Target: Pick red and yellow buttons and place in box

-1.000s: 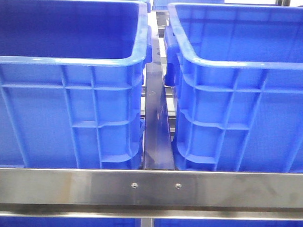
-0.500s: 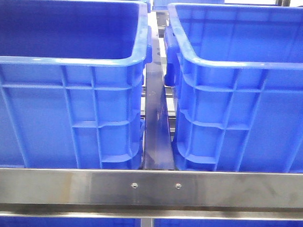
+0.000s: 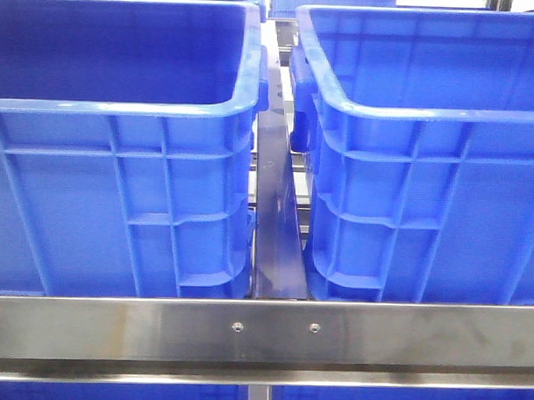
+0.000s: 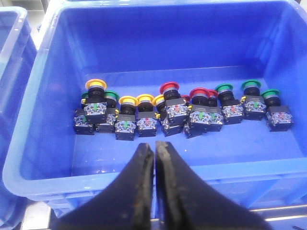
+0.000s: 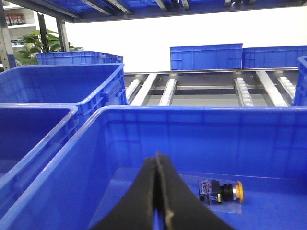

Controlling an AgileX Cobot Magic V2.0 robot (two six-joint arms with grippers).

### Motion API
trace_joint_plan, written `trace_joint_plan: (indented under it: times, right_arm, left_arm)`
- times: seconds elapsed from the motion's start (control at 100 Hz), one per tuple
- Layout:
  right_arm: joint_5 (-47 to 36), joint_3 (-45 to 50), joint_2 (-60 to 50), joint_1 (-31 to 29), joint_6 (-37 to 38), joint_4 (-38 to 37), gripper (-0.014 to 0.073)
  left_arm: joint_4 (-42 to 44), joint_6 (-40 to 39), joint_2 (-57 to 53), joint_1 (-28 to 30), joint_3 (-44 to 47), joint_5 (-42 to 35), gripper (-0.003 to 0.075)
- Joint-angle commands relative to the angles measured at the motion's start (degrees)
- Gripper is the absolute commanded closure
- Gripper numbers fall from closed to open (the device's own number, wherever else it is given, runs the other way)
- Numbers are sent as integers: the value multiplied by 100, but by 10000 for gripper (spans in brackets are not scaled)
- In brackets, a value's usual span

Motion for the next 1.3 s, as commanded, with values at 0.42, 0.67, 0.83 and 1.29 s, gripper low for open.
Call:
trace_joint_plan:
  times: [0.42,0.67,0.83,1.29]
  right_arm:
    - [85,-139,33,33,-59,103,662]
    - [65,-139,33,33,-59,109,662]
    - [71,-139,33,33,-59,138,662]
    - [188,-139,33,32,3925,-3949,662]
  left_arm:
    - [70,-54,47,13,-140,-431,739]
    - [70,-54,47,13,-140,-431,739]
    - [70,-54,47,13,-140,-431,739]
    - [70,-54,47,13,-140,-431,739]
